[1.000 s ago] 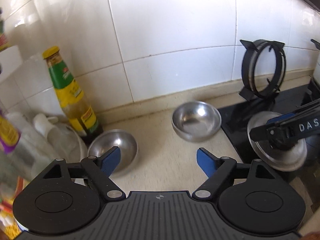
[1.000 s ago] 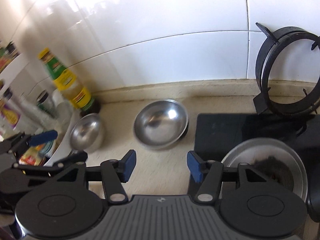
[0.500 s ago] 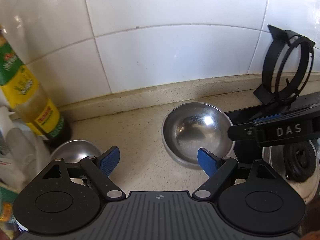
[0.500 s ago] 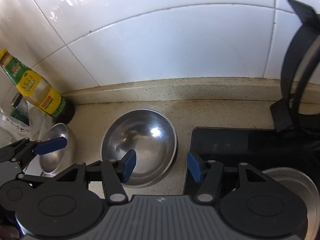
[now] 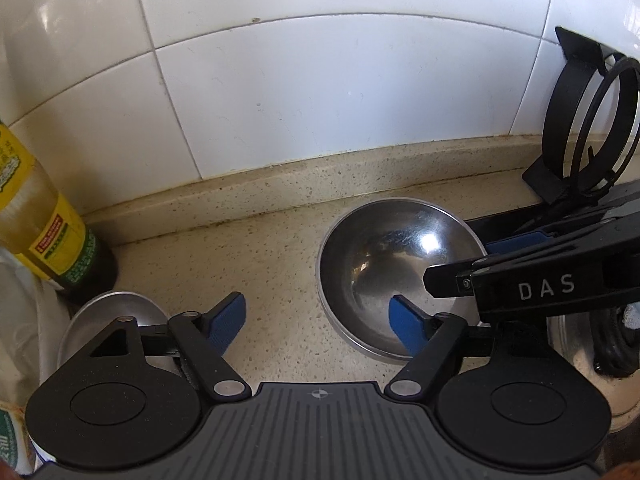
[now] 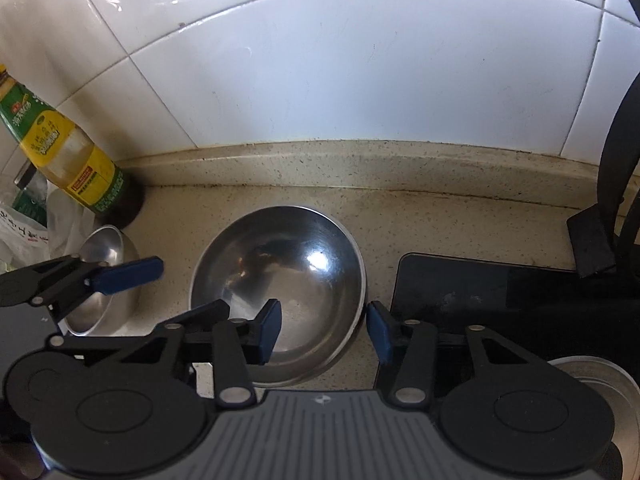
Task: Organize plates and bowls
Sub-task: 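Move the right gripper to the next steel bowl and grip its rim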
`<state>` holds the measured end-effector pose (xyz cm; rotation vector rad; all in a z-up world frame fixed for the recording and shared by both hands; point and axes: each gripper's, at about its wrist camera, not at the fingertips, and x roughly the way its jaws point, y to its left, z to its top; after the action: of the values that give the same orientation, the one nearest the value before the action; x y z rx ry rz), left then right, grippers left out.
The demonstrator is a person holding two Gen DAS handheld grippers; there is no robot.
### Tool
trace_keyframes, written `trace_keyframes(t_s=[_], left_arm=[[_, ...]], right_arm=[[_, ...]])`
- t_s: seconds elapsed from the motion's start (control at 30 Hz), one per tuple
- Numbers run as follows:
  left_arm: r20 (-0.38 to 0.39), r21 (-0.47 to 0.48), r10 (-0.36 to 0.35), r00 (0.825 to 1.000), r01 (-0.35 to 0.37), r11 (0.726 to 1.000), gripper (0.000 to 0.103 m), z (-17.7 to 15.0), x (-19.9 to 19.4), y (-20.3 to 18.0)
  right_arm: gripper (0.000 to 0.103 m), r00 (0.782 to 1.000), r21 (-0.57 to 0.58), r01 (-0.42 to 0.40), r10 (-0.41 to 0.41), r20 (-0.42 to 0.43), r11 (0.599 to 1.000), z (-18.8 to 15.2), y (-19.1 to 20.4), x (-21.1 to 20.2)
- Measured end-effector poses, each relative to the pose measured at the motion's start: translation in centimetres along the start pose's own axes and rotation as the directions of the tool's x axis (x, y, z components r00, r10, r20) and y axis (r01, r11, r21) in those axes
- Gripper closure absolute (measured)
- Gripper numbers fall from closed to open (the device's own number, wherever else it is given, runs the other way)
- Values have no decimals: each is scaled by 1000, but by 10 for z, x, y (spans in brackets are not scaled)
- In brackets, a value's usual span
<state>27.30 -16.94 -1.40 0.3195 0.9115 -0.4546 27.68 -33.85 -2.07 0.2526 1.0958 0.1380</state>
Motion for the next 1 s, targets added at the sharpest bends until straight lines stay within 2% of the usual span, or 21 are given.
trace_keyframes(t_s=[0.1, 0.23, 0.3, 1.0], left_arm=[[-8, 11, -3, 1000, 3, 1000, 37, -1, 6, -2], [-23, 25, -4, 1000, 4, 1000, 42, -3, 13, -4], [-21, 30, -5, 1000, 5, 1000, 49, -3, 14, -5], [-23, 71, -36, 999, 38, 997, 64, -5, 25, -10]], right_arm=[[58, 1000, 0, -1, 1, -7, 1000, 0, -2, 2], [59, 1000, 0, -3, 3, -19, 1000, -2, -2, 6], [59, 1000, -1, -3, 3, -23, 1000, -2, -2, 8], [59, 999, 17, -23, 24, -48, 1000, -6, -1, 21]])
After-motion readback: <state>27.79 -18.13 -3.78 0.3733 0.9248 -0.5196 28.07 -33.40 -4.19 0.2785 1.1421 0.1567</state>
